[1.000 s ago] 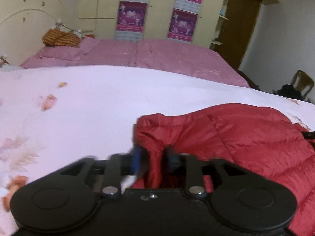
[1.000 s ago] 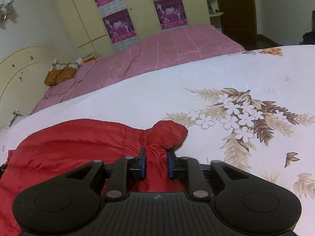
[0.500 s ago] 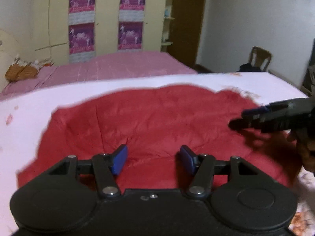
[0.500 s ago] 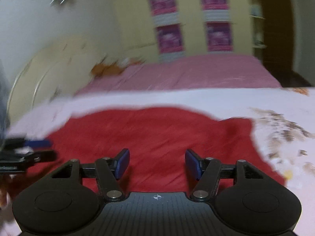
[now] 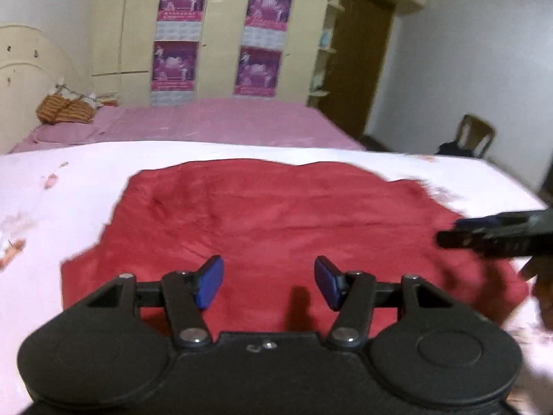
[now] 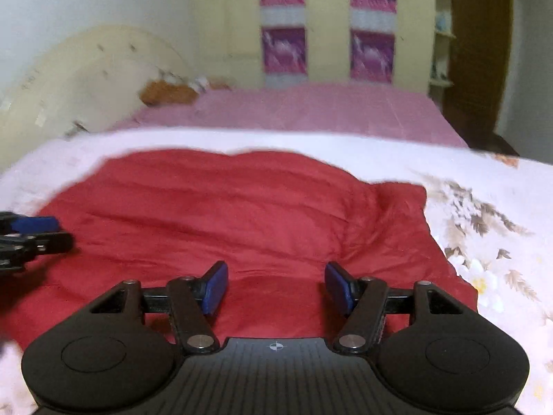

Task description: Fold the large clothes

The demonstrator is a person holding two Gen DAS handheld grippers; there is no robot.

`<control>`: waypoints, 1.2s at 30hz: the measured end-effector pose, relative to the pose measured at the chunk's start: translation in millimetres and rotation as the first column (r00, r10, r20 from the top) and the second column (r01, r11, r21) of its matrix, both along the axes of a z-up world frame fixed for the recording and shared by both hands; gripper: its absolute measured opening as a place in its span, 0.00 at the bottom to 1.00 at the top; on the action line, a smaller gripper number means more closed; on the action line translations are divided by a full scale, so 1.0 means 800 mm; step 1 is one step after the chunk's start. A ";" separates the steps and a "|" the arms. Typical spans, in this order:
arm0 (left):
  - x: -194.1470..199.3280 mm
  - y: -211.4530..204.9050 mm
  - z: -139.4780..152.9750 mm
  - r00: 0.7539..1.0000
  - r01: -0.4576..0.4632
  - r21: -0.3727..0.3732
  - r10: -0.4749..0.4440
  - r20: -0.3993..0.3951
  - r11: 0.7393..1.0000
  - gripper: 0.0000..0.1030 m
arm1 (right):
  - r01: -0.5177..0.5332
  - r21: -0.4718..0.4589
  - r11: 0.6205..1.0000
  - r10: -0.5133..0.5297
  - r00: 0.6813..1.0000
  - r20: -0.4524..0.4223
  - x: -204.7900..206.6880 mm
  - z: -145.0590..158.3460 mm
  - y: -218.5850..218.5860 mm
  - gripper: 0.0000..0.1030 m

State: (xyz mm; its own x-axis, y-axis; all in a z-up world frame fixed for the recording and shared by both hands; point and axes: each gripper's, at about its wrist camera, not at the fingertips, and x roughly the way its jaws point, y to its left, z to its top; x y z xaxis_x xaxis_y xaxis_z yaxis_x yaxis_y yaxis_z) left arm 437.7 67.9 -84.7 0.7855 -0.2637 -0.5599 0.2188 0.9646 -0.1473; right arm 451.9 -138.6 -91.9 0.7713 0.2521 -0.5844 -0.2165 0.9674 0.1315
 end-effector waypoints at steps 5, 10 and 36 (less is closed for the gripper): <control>-0.024 -0.040 -0.022 1.000 0.019 0.034 -0.018 -0.024 0.999 0.56 | -0.099 0.006 0.995 0.099 0.995 0.017 -0.042 -0.005 0.043 0.61; -0.032 -0.028 -0.031 0.998 -0.060 0.099 0.061 -0.010 0.993 0.57 | -0.048 -0.107 0.993 0.048 0.999 0.001 -0.042 -0.038 0.045 0.61; -0.026 0.133 -0.086 0.900 -0.435 -0.561 0.338 -0.275 0.704 0.53 | 0.480 0.614 0.626 -0.383 0.876 -0.294 -0.050 -0.078 -0.171 0.54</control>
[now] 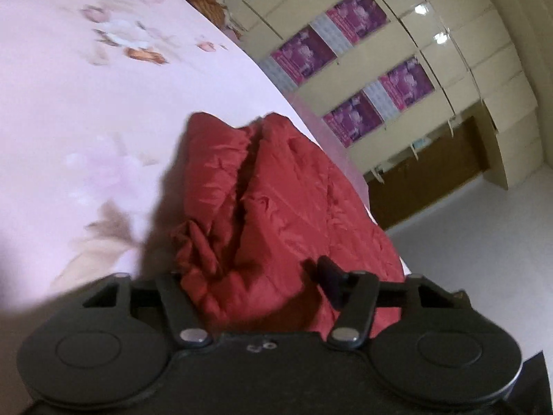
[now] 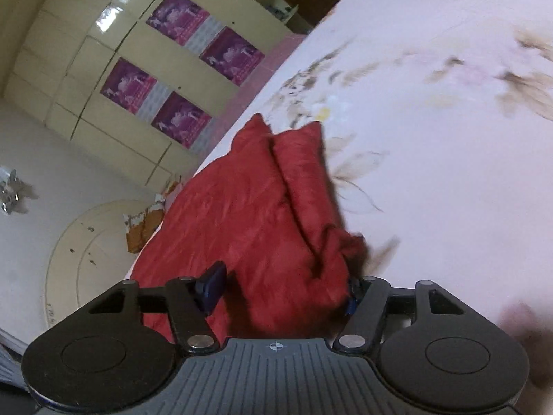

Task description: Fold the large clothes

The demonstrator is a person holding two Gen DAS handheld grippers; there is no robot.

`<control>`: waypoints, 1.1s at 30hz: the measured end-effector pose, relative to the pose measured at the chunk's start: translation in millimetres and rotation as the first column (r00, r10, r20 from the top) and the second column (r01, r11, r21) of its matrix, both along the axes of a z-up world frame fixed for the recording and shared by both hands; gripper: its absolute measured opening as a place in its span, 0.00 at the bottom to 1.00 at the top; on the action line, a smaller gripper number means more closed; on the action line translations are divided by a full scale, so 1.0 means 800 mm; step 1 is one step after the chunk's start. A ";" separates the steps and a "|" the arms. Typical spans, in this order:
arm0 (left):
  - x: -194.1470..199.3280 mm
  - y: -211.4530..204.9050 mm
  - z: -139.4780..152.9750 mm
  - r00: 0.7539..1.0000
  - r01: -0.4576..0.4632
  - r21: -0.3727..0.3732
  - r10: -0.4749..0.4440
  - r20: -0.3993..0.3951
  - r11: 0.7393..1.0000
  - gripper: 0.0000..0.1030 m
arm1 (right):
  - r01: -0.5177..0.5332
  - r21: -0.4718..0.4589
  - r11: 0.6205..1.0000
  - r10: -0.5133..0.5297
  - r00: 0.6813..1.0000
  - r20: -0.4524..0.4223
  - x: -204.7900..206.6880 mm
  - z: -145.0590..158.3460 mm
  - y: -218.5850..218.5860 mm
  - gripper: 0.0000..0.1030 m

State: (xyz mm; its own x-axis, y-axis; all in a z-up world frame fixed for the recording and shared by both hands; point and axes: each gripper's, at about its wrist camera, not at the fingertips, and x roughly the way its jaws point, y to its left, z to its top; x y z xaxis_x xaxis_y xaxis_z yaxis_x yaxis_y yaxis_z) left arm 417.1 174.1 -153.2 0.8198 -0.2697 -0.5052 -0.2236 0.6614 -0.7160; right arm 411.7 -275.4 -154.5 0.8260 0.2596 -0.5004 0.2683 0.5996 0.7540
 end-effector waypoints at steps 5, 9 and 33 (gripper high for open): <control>0.012 -0.008 -0.001 0.999 0.043 0.030 -0.043 -0.004 0.999 0.26 | -0.045 -0.036 0.998 0.045 0.999 -0.013 0.024 0.000 0.003 0.26; 0.000 -0.018 0.019 0.999 0.051 0.088 -0.052 0.013 0.995 0.20 | -0.070 -0.093 0.993 0.071 0.997 0.011 0.015 0.017 0.011 0.16; -0.249 -0.068 0.030 1.000 0.003 0.068 -0.002 -0.005 0.998 0.19 | -0.189 -0.106 0.976 0.191 0.982 0.000 -0.233 0.031 -0.025 0.15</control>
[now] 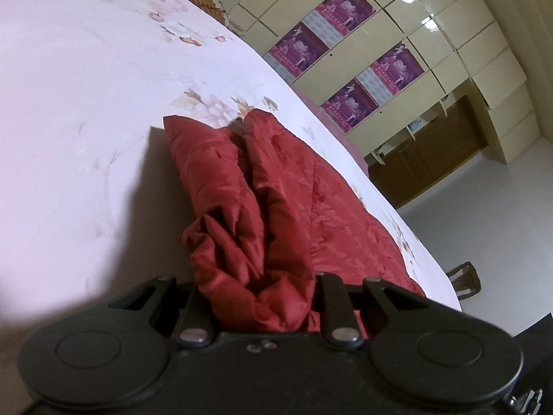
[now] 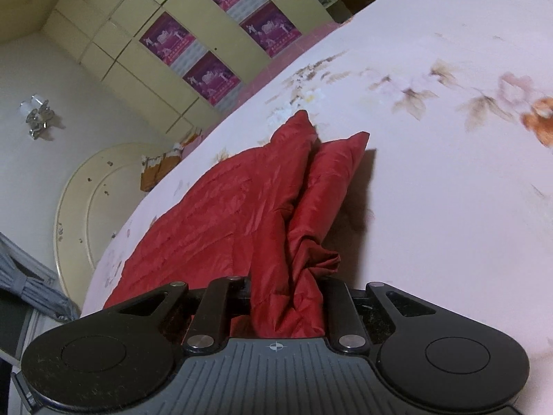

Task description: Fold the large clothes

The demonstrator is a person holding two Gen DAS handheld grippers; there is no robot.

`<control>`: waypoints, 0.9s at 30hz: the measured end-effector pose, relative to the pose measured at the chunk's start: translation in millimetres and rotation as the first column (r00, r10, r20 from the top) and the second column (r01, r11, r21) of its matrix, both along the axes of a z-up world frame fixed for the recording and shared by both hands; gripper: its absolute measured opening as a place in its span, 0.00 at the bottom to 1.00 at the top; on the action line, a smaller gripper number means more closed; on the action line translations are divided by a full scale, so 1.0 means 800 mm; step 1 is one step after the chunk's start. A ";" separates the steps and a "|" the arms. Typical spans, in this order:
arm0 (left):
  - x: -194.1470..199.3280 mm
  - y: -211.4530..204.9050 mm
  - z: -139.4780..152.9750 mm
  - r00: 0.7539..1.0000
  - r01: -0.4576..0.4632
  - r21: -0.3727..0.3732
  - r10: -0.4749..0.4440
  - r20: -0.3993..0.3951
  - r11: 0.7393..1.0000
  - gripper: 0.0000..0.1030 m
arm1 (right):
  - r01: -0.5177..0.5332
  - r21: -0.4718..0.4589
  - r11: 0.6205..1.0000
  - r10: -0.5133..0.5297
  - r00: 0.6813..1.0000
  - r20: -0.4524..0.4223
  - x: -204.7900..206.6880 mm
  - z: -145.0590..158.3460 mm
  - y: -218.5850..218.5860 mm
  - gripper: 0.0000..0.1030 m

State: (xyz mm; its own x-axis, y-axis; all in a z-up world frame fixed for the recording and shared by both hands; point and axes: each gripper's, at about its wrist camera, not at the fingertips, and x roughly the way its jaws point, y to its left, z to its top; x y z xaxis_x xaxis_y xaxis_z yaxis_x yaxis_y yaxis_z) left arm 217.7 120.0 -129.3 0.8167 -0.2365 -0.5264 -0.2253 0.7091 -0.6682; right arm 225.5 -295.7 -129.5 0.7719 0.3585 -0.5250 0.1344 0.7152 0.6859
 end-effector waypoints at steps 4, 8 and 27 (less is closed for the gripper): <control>-0.011 -0.002 -0.008 1.000 -0.002 0.011 0.002 -0.015 1.000 0.27 | -0.009 -0.012 1.000 0.009 1.000 -0.009 -0.020 -0.007 -0.001 0.15; -0.027 0.000 -0.011 1.000 -0.021 0.101 0.022 -0.006 0.995 0.52 | -0.015 -0.069 0.998 0.012 0.999 -0.043 -0.015 -0.021 -0.005 0.33; -0.044 0.020 -0.010 0.990 -0.140 -0.046 0.140 0.010 0.989 0.78 | -0.097 -0.251 0.963 0.125 0.987 0.100 -0.018 0.072 0.076 0.13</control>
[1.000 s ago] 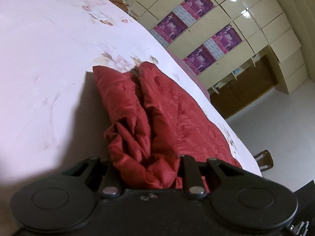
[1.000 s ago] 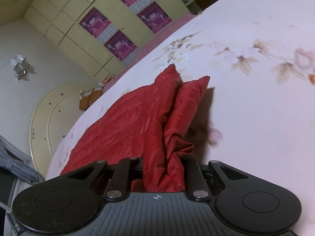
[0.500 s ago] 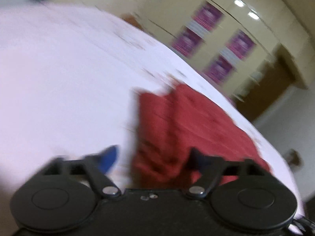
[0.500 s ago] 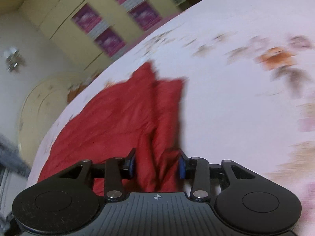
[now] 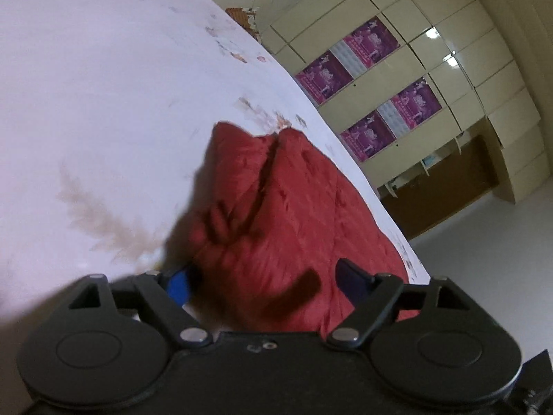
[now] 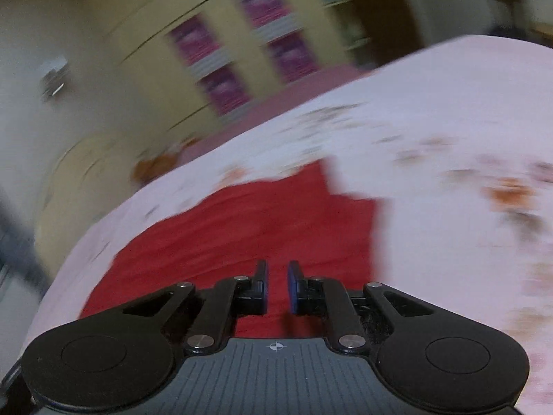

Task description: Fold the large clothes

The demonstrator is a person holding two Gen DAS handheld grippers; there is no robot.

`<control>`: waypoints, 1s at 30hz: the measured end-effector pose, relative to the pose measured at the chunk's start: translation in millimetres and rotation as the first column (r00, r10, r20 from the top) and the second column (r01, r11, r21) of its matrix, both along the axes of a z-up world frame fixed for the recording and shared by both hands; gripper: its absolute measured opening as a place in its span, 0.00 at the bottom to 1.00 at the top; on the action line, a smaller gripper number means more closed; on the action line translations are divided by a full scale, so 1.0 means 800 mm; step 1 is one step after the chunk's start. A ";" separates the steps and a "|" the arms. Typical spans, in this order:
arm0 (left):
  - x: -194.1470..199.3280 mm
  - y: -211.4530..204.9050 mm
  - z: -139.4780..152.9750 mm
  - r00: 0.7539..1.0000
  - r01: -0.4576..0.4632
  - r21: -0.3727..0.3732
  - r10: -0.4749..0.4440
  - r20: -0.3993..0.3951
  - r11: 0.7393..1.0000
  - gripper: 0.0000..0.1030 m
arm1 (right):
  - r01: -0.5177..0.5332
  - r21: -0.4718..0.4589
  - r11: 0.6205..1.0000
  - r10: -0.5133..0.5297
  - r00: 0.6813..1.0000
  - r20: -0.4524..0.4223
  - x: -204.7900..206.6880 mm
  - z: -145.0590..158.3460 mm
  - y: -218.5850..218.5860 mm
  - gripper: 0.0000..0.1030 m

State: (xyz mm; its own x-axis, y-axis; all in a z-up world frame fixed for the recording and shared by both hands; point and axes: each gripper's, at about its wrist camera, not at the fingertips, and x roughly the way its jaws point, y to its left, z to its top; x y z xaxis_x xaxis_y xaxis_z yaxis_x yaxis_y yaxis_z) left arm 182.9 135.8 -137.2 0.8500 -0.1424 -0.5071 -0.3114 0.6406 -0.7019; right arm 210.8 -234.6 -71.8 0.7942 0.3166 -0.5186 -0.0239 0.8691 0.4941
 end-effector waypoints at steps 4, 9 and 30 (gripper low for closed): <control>0.038 0.009 -0.008 1.000 0.020 -0.014 -0.020 -0.012 1.000 0.44 | -0.121 -0.027 0.992 0.121 0.993 -0.002 0.039 -0.002 0.071 0.13; 0.041 -0.003 -0.005 0.997 0.077 0.034 -0.077 0.018 0.996 0.20 | -0.184 -0.036 0.982 0.182 0.982 -0.051 0.078 -0.025 0.116 0.13; 0.051 -0.152 0.141 0.884 0.354 0.483 -0.454 0.106 0.801 0.17 | -0.224 0.040 0.974 0.227 0.943 -0.243 0.031 -0.067 0.103 0.07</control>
